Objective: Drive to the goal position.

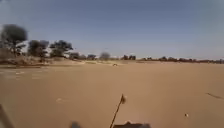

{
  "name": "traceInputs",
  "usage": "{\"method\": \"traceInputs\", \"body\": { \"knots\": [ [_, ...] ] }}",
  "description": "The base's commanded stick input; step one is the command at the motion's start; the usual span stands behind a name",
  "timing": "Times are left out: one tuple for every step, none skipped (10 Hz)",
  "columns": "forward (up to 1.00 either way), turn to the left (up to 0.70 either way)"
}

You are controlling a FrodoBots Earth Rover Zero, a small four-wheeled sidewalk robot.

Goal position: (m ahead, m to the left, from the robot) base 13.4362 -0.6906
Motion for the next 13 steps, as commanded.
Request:
{"method": "traceInputs", "body": {
  "knots": [
    [0.5, 0.0],
    [0.5, 0.0],
    [0.5, 0.0],
    [0.5, 0.0],
    [0.5, 0.0],
    [0.5, 0.0],
    [0.5, 0.0],
    [0.5, 0.0],
    [0.5, 0.0],
    [0.5, 0.0],
    [0.5, 0.0],
    [0.5, 0.0],
    [0.5, 0.0]
  ]
}}
